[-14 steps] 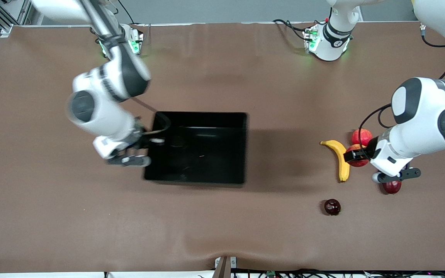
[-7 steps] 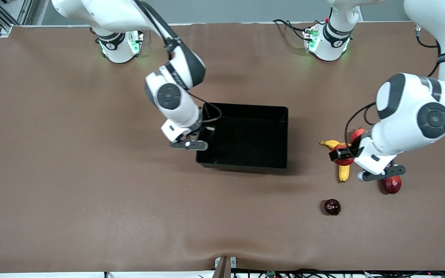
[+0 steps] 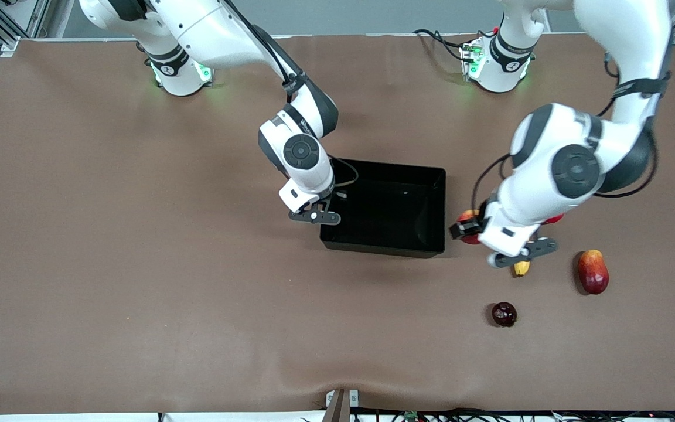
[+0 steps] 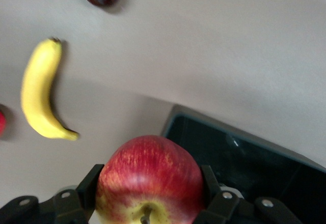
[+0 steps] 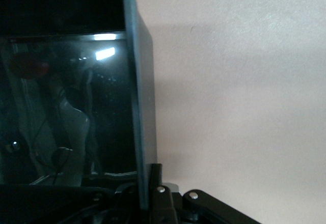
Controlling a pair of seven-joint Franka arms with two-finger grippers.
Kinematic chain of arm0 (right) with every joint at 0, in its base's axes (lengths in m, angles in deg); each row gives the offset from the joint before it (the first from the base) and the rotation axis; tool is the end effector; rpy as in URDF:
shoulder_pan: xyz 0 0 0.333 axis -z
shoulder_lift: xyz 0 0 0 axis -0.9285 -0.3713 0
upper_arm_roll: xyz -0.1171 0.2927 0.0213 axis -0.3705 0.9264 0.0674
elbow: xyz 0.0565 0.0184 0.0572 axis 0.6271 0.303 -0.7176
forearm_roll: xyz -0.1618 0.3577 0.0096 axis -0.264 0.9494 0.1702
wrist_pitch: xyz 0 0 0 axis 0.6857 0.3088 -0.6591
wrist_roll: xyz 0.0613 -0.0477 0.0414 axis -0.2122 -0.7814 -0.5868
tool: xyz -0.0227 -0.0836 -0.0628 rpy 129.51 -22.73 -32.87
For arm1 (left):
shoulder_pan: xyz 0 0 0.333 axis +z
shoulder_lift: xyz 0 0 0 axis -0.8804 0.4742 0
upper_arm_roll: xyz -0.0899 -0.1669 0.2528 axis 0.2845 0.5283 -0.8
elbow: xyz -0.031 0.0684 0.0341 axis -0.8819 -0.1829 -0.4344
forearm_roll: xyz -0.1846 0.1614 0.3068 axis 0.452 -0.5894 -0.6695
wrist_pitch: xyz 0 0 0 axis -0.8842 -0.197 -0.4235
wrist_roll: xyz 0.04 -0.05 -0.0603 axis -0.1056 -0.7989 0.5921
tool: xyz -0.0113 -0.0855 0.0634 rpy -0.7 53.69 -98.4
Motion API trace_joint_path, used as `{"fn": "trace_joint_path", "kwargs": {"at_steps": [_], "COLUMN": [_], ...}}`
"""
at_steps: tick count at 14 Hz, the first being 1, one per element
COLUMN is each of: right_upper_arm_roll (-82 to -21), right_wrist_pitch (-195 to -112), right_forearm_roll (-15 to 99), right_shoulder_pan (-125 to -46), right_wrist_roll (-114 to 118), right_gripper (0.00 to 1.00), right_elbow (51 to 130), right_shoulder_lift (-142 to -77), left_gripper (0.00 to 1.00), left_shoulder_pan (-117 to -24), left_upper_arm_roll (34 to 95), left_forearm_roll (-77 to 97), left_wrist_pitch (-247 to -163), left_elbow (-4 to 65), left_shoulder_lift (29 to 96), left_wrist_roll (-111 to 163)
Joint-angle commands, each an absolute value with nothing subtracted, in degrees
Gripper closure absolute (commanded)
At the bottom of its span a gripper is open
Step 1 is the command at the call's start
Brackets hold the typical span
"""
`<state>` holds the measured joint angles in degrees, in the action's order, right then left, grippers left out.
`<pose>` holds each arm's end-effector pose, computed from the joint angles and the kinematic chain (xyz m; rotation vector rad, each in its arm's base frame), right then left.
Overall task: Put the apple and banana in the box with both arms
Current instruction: 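Carry the apple over the box with the left gripper while the right gripper releases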
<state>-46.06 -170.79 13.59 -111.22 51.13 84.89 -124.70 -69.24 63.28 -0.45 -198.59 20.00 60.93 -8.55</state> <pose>0.5037 0.4730 0.2268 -3.0454 0.1894 0.1088 0.6207 -0.2521 0.4093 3.0459 0.4565 -0.1300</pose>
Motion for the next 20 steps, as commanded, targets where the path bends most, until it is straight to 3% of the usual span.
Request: {"fn": "trace_joint_path", "kwargs": {"at_steps": [1,8,14,18,20], "right_upper_arm_roll": [-46.3,-46.3,-46.2,-46.1,-46.1], "right_wrist_pitch": [-170.5,-168.2,-159.7,-154.9,-154.3], "right_forearm_roll": [12.7,10.6,10.8,10.9,11.0], "right_shoulder_pan": [-111.2,-108.3,-97.8,-90.8,-88.3], "right_wrist_roll": [52.8,53.0,43.7,37.6,35.1], "right_gripper": [0.0,0.0,0.0,0.0,0.0], "right_elbow": [83.3,83.6,83.7,83.7,83.7], "right_shoulder_lift": [-124.7,-119.5,-110.9,-107.6,-106.7], "left_gripper": [1.0,1.0,1.0,1.0,1.0], "left_shoulder_pan": [-73.8,-82.8,-88.1,-95.4,-96.1], "left_upper_arm_roll": [63.1,61.9,61.1,54.5,54.1], "left_forearm_roll": [-1.5,-1.5,-1.6,-1.4,-1.4], "left_wrist_pitch": [-197.9,-202.2,-209.5,-213.0,-215.3], "left_elbow": [15.1,12.0,11.9,11.8,11.6], "left_shoulder_lift": [66.0,74.0,78.3,81.0,82.3], "left_wrist_roll": [-15.3,-25.8,-33.0,-35.7,-36.3]}}
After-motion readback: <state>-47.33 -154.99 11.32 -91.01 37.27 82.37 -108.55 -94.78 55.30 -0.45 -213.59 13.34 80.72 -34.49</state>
